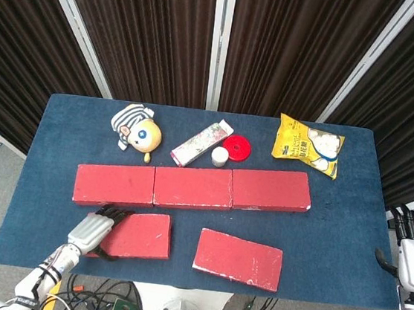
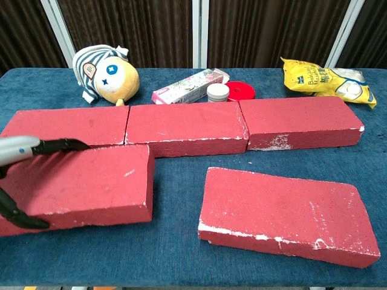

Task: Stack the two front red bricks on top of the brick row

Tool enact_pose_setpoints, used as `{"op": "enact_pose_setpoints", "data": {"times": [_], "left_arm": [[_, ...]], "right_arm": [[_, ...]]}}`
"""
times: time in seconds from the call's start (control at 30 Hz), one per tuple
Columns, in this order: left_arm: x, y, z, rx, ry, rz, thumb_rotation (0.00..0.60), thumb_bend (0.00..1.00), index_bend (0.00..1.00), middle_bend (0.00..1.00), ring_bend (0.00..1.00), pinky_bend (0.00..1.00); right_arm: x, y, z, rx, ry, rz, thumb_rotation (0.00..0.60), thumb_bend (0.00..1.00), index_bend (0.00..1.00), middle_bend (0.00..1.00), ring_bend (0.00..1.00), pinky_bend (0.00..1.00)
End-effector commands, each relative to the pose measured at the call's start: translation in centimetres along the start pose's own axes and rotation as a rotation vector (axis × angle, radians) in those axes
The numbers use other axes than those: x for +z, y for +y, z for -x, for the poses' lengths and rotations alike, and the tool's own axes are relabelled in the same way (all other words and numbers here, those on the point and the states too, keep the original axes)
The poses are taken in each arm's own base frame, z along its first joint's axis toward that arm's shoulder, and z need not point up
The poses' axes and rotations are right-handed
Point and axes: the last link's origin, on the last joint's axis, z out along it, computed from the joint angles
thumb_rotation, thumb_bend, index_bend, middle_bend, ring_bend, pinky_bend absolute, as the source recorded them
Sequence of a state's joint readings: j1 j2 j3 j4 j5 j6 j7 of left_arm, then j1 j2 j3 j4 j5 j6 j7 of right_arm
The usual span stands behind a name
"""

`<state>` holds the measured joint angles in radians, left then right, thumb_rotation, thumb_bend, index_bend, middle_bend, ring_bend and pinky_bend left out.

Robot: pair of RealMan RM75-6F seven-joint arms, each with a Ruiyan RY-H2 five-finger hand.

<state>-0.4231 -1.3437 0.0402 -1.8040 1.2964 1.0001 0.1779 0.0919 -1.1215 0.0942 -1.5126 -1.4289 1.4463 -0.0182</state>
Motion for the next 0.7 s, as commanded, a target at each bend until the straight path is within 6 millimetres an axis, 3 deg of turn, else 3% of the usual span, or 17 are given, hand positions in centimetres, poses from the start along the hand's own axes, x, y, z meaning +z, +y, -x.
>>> {"op": "enact_pose_setpoints", "data": {"times": [0.03, 0.2, 0.33, 0.7], "left_arm": [[-0.3, 0.2, -2.2, 0.015, 0.055, 0.006, 0.600, 0.09, 0.11, 0.27, 0.23, 0.00], [0.7, -0.1, -5.7, 0.024, 0.107, 0.005, 0.600, 0.09, 0.11, 0.26, 0.23, 0.00], [2.8, -0.3, -7.6, -0.015, 0.093, -0.001, 0.600, 0.09, 0.11, 0.26, 0.23, 0.00], [9.7, -0.2, -9.2, 0.025, -0.015, 0.008, 0.600, 0.09, 0.11, 0.26, 0.23, 0.00]], "right_arm": [[0.0, 0.0, -0.1, 0.000, 0.004, -0.002, 0.600, 0.21, 0.00, 0.00, 0.00, 0.00], [0.0, -0.2, -0.3, 0.000, 0.016, -0.005, 0.600, 0.21, 0.00, 0.00, 0.00, 0.00], [0.0, -0.5, -0.4, 0.011, 0.019, -0.012, 0.600, 0.21, 0.00, 0.00, 0.00, 0.00], [0.4, -1.7, -1.9, 0.014, 0.056, -0.043, 0.600, 0.21, 0.00, 0.00, 0.00, 0.00]]}}
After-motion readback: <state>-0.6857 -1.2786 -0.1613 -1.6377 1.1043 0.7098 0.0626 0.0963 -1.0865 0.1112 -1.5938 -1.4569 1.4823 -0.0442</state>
